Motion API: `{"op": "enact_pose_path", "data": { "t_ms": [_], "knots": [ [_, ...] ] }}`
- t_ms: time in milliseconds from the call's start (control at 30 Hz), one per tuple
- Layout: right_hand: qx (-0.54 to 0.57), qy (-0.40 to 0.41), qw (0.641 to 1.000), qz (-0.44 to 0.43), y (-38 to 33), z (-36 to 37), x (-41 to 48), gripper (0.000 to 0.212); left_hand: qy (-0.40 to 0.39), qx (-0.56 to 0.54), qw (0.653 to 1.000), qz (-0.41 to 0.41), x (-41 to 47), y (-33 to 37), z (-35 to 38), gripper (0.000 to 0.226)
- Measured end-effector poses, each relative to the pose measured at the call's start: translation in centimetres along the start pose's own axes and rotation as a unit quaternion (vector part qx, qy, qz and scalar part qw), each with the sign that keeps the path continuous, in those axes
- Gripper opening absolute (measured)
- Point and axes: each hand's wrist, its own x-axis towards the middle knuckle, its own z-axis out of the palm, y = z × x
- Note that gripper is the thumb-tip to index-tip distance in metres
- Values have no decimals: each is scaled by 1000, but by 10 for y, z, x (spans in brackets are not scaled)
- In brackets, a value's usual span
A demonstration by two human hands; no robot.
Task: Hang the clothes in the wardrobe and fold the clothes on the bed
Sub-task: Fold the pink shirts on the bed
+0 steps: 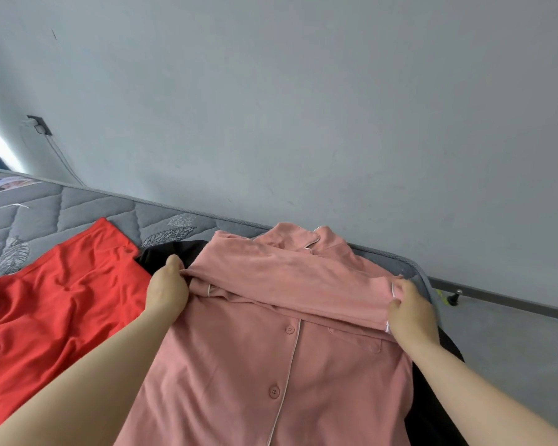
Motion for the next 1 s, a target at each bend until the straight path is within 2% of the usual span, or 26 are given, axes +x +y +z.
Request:
{"op": "enact_pose_path", "data": {
  "t_ms": [67, 167, 267, 333, 433, 500, 567, 667, 733, 800, 933, 1000],
  "knots": [
    [-35, -5, 999, 13, 1, 5, -1, 43, -5, 18, 999, 51, -6, 7, -3, 18],
    [-65, -1, 998, 12, -1, 8, -3, 39, 13, 67, 990, 124, -12, 9, -9, 9],
    [-42, 64, 997, -7, -2, 3, -2, 36, 48, 80, 987, 130, -12, 4, -18, 1],
    [-43, 87, 995, -5, 1, 0, 0, 36, 61, 100, 982, 145, -13, 0, -24, 7],
    [-121, 13, 992, 19, 7, 2, 0, 39, -36, 169, 972, 162, -18, -1, -18, 10],
    [-137, -23, 990, 36, 9, 6, -3, 45, -107, 165, 970, 143, -19, 1, -14, 20],
    [-138, -19, 990, 36, 9, 9, -5, 47, -87, 125, 977, 146, -19, 7, -16, 23],
    [-155, 13, 988, 6, 2, 14, -10, 45, -26, 71, 969, 236, -22, 17, -17, 41],
    [-173, 23, 984, -22, -9, 17, -13, 45, -51, 73, 958, 272, -27, 18, -11, 46],
    [-207, 29, 976, -55, -21, 21, -15, 50, -70, 80, 964, 243, -36, 11, 2, 50],
    [-267, 2, 962, -55, -49, 29, -7, 66, 11, 70, 976, 207, -54, -8, 33, 37],
    [-276, -39, 957, -75, -66, 36, 0, 58, 33, 68, 977, 201, -55, -12, 45, 35]
  ]
}}
